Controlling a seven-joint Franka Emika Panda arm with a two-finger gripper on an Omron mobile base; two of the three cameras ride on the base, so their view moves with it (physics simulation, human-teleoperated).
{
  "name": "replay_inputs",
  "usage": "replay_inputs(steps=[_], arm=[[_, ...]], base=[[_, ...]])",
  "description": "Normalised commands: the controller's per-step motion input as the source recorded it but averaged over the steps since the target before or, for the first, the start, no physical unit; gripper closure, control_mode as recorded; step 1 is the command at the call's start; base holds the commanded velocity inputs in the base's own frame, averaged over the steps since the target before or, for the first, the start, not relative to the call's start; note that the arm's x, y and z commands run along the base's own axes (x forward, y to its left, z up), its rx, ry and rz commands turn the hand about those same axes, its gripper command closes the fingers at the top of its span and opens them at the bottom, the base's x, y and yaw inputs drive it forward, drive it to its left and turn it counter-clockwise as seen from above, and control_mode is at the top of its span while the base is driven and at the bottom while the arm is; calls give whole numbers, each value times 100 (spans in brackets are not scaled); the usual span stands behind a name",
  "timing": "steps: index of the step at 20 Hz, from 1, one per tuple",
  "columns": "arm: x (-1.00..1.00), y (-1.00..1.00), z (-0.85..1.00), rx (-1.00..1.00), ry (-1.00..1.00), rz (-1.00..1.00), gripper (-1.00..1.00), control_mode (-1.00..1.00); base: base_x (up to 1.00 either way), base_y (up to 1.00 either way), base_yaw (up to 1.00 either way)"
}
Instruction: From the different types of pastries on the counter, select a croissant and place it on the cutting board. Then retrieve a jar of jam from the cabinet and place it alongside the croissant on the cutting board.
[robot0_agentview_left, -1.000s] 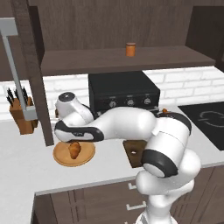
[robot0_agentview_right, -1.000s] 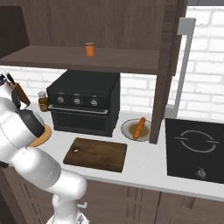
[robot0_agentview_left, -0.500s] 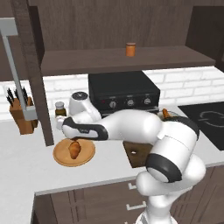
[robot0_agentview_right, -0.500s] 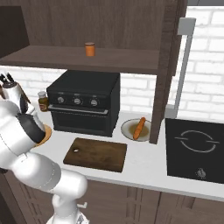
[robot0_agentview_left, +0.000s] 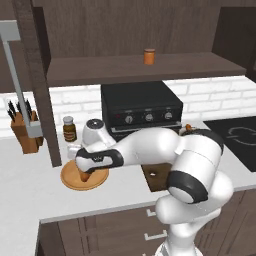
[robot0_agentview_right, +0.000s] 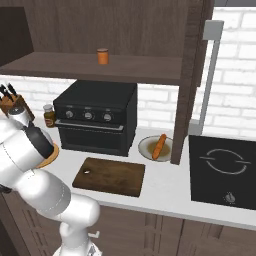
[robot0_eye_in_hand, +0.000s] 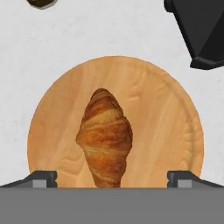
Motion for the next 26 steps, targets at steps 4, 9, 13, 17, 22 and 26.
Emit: replay_inputs(steps=[4,9,13,17,22,26], arm=[[0,0,-18,0,0,0,-100,-100],[0,0,-27,0,0,0,-100,-100],[0,0,-31,0,0,0,-100,-100],[0,0,-24,0,0,0,-100,-100],[7,33,-5,-9,1,0,-100,-100],[18,43,0,-13,8,0,-100,-100]], base=[[0,0,0],[0,0,0],[0,0,0],[0,0,0],[0,0,0],[0,0,0]])
